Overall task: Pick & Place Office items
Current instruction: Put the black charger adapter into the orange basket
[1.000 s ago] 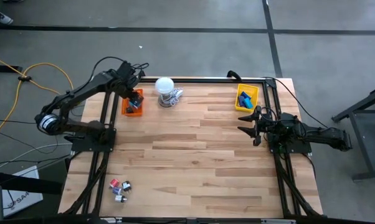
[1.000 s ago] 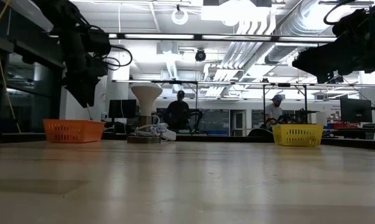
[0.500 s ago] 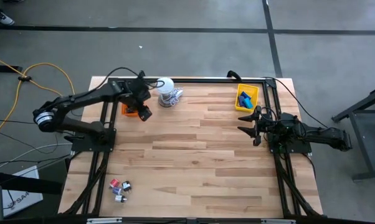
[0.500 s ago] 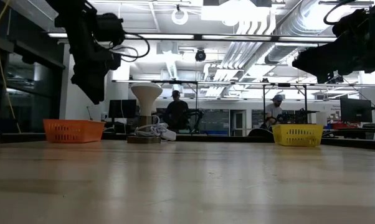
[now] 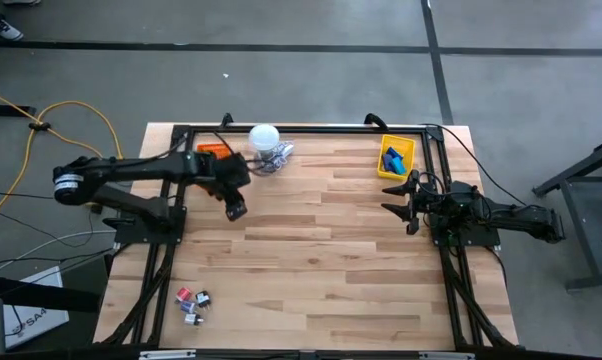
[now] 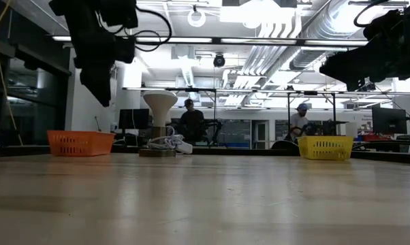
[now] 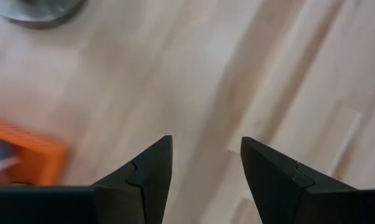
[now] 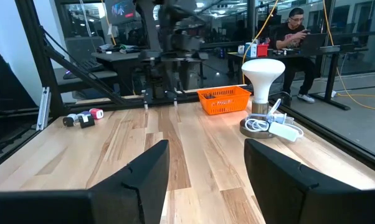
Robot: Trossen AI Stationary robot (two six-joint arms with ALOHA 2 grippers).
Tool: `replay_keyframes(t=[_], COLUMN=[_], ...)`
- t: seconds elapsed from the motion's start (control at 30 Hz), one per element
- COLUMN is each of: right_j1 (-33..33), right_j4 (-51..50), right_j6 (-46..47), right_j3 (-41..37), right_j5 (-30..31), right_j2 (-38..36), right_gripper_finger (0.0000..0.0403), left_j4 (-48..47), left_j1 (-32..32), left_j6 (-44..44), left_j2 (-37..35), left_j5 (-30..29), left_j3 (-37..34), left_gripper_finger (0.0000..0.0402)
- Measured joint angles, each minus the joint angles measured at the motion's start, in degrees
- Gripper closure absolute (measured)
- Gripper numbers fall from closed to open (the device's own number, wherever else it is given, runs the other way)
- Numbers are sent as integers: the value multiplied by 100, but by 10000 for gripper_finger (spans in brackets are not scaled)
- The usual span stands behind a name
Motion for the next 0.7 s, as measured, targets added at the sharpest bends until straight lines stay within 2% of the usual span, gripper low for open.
replay_keyframes(t=[0.7], right_j1=[-1], right_j4=[0], right_j6=[0], right_j3=[0], right_j5=[-1], right_j2=[1], right_gripper_finger=[208], left_j4=[92], left_j1=[-2969], left_j6=[-1048], left_j2=[0], left_j5=[-152], left_j3=[0], left_gripper_finger=[218])
